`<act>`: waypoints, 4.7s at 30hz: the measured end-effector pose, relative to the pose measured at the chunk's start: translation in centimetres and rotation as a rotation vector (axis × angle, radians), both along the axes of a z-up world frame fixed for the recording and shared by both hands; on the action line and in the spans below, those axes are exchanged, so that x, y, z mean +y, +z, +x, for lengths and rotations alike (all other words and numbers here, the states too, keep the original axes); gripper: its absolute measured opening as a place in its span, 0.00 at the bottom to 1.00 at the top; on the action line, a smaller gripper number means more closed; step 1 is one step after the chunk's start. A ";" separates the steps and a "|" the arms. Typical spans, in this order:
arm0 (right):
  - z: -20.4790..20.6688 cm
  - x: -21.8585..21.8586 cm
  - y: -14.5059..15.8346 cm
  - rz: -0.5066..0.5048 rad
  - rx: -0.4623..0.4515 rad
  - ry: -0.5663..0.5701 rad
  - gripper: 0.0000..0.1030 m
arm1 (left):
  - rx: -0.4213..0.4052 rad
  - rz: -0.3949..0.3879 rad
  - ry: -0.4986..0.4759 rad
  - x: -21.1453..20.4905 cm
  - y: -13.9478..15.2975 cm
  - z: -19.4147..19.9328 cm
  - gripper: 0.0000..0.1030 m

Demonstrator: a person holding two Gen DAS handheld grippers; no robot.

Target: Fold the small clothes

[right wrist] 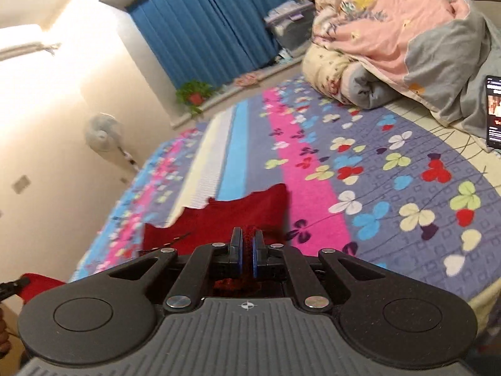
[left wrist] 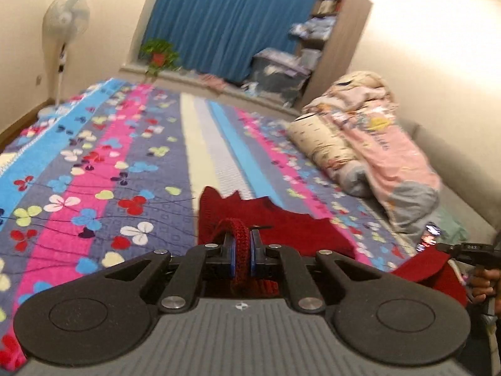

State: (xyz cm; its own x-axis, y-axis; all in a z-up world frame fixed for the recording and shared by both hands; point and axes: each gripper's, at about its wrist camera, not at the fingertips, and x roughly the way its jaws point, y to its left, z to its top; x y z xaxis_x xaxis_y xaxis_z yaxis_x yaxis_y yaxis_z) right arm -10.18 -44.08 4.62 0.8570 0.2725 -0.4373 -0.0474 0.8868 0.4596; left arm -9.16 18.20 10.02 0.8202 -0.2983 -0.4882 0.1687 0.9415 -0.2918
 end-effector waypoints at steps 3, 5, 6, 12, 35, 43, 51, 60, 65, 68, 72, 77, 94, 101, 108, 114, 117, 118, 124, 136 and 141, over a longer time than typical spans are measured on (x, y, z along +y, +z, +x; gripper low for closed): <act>7.2 1.4 -1.4 -0.105 0.049 -0.003 0.04 | 0.044 0.072 0.038 -0.3 -2.3 7.0 0.08; 12.3 1.9 -3.0 -0.162 0.094 -0.012 0.04 | 0.077 0.113 0.070 0.0 -4.5 11.5 0.09; 14.6 2.0 -4.1 -0.168 0.126 -0.021 0.04 | 0.098 0.105 0.086 0.4 -5.7 13.3 0.09; 20.8 2.4 -10.1 -0.111 0.318 -0.069 0.05 | 0.280 0.057 0.143 2.2 -13.0 19.6 0.09; 18.7 -2.1 -10.4 -0.186 0.288 -0.064 0.11 | 0.352 0.111 0.082 5.6 -14.3 17.4 0.59; 20.4 2.7 -12.0 -0.317 0.324 0.138 0.48 | 0.299 0.120 0.062 2.7 -14.2 18.7 0.68; 23.3 3.4 -11.8 -0.245 0.299 0.071 0.52 | 0.285 0.077 0.111 0.9 -13.6 22.2 0.68; 25.3 3.6 -12.1 -0.193 0.310 0.001 0.52 | 0.318 0.080 0.118 0.3 -14.7 24.3 0.68; 25.9 3.5 -12.2 -0.156 0.310 -0.023 0.52 | 0.325 0.070 0.121 0.4 -15.1 24.8 0.68; 26.2 3.2 -12.6 -0.112 0.317 -0.034 0.52 | 0.344 0.066 0.125 0.5 -15.7 25.3 0.68; 26.8 3.0 -12.9 -0.079 0.330 -0.054 0.52 | 0.369 0.068 0.132 0.4 -16.3 26.0 0.68; 26.8 3.0 -12.8 -0.056 0.327 -0.049 0.48 | 0.378 0.075 0.112 0.1 -16.7 26.6 0.56; 23.4 3.3 -5.8 -0.126 -0.158 -0.201 0.07 | -0.030 0.158 0.264 -0.9 -11.2 25.0 0.11; 28.5 5.7 -9.6 -0.231 0.061 -0.195 0.08 | 0.104 0.188 0.261 -1.5 -14.4 28.0 0.12; 28.7 6.5 -10.9 -0.223 0.157 -0.205 0.32 | 0.163 0.195 0.275 0.0 -14.9 27.5 0.35; 26.3 6.5 -10.5 -0.260 0.156 -0.166 0.51 | 0.155 0.205 0.255 0.0 -13.9 26.1 0.40; 24.8 6.4 -10.6 -0.195 0.204 -0.116 0.55 | 0.163 0.203 0.250 0.0 -13.6 25.2 0.43; 24.2 6.5 -10.6 -0.177 0.222 -0.089 0.56 | 0.163 0.201 0.248 0.0 -13.5 24.8 0.44; 21.1 7.0 -11.2 -0.177 0.280 -0.004 0.64 | 0.176 0.199 0.216 0.2 -13.0 22.1 0.53; 17.0 5.7 -12.9 -0.100 0.398 0.019 0.65 | 0.385 0.060 0.089 -0.1 -16.0 17.9 0.58; 15.9 6.6 -12.3 -0.104 0.320 0.076 0.11 | 0.316 0.163 0.028 -1.1 -14.8 16.1 0.16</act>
State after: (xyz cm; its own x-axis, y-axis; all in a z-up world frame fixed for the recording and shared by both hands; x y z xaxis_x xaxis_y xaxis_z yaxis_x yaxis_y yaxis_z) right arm 5.68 -37.53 -7.66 0.6513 0.2701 -0.7091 0.0171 0.9291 0.3695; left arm 6.95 17.08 -4.78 0.6280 -0.1752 -0.7582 0.0680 0.9830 -0.1708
